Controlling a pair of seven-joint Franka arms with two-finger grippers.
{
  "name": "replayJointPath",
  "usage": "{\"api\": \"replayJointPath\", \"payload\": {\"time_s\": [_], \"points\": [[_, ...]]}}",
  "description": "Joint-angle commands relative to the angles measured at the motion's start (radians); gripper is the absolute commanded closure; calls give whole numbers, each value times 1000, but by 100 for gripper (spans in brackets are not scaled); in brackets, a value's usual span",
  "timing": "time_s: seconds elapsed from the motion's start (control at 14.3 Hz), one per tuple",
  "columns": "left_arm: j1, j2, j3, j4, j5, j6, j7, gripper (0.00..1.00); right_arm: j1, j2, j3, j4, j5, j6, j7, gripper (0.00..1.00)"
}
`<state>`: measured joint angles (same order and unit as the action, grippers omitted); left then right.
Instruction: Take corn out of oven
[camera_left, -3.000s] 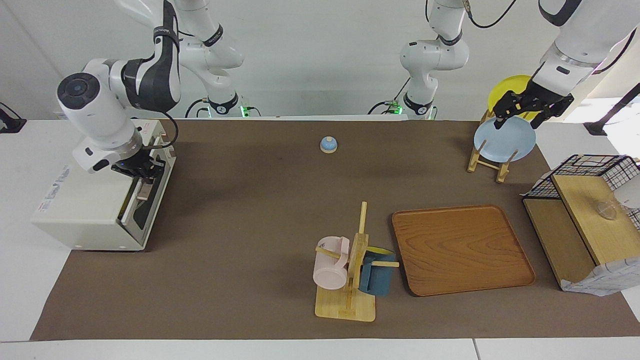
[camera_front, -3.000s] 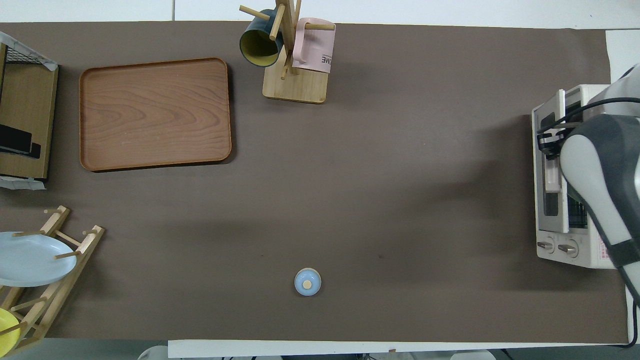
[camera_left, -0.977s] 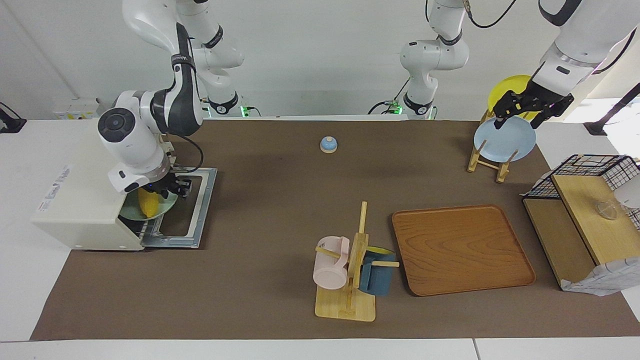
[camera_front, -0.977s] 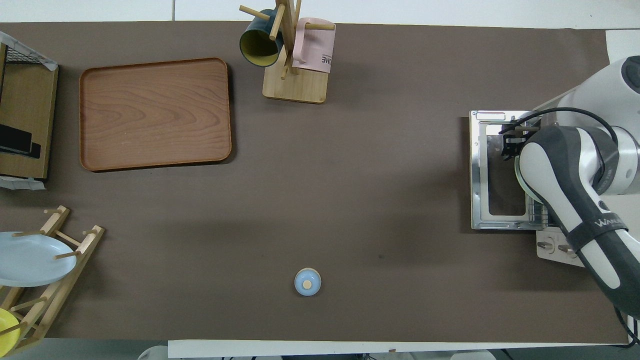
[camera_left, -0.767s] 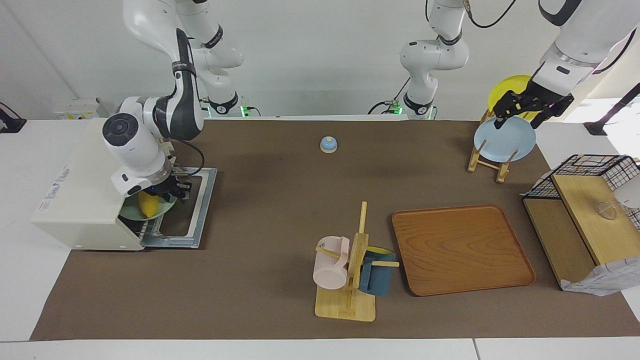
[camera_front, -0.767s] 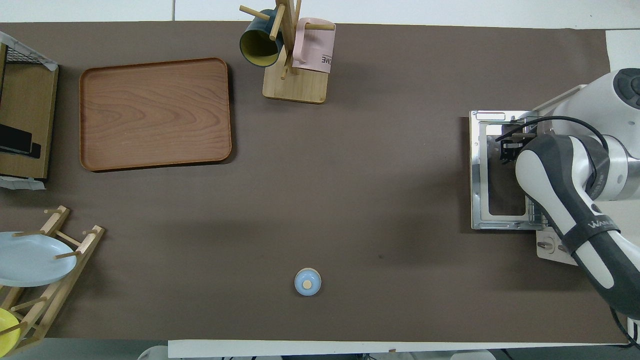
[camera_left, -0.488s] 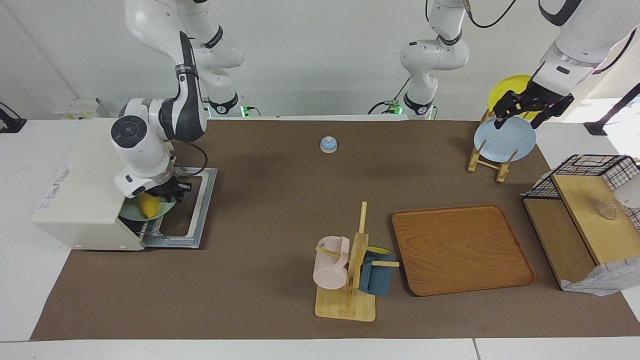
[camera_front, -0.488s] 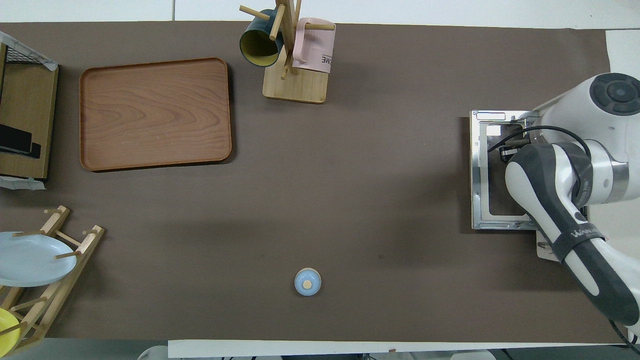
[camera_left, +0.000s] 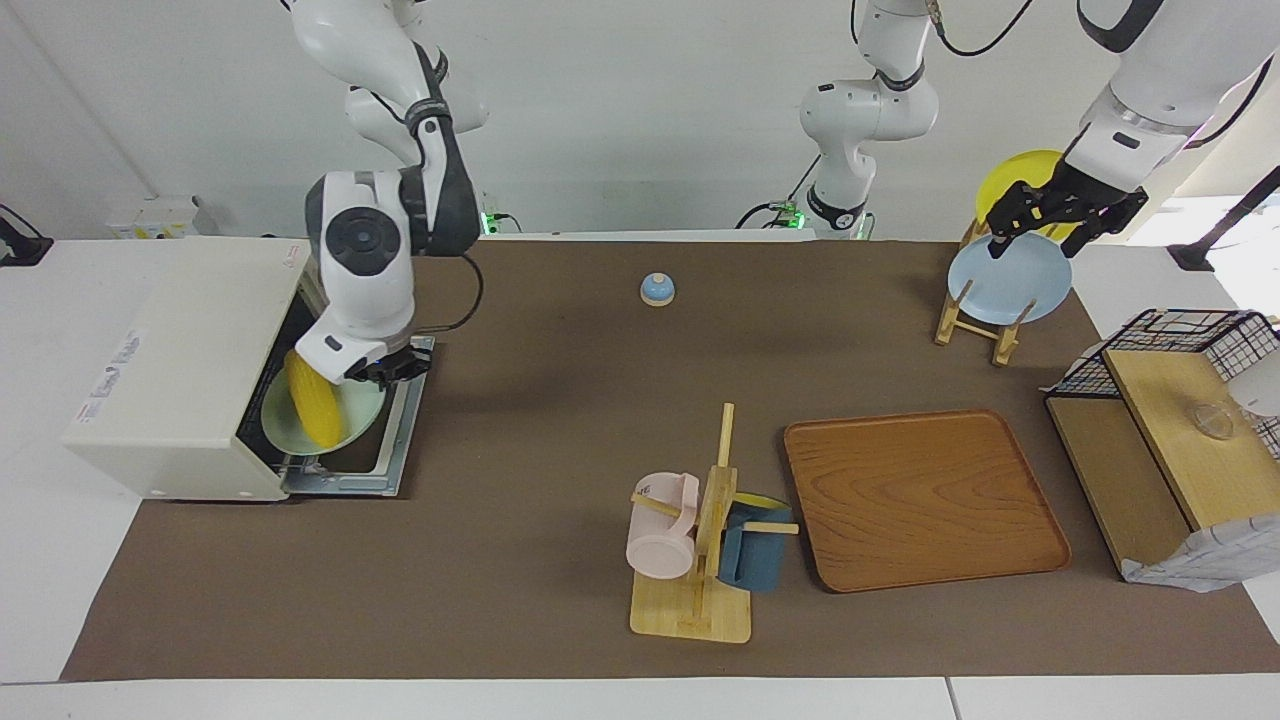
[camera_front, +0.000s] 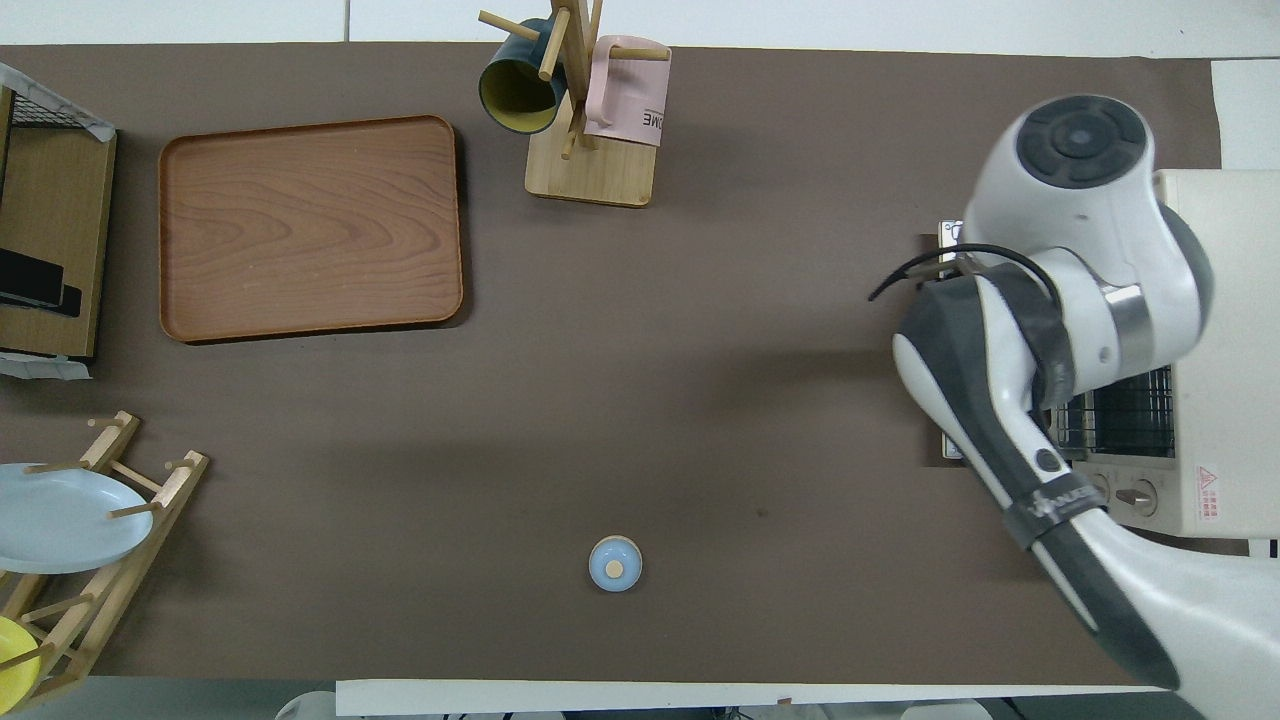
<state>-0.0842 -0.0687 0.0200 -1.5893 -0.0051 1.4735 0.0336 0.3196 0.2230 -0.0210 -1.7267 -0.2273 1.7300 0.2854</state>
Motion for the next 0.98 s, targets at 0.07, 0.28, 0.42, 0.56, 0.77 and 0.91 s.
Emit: {"api": "replayJointPath", "payload": {"time_s": [0.07, 0.28, 0.42, 0.56, 0.77, 0.91], "points": [[6, -14, -3, -8, 11, -12, -3, 0, 237, 339, -2, 489, 98, -193, 347, 100], [6, -14, -3, -8, 11, -13, -3, 0, 378, 446, -2, 539, 201, -20, 656, 100], [6, -14, -3, -8, 11, -12, -3, 0, 404, 498, 22, 547, 221, 67, 736, 100], [-5, -14, -6, -8, 5, 7, -3, 0, 406, 525, 39, 541, 230, 132, 799, 100], [-9, -13, -12, -6, 5, 19, -6, 0, 412, 532, 47, 570, 273, 228, 840, 65], [-8, -34, -14, -43, 1, 39, -14, 0, 414, 507, 33, 576, 257, 272, 838, 58]]}}
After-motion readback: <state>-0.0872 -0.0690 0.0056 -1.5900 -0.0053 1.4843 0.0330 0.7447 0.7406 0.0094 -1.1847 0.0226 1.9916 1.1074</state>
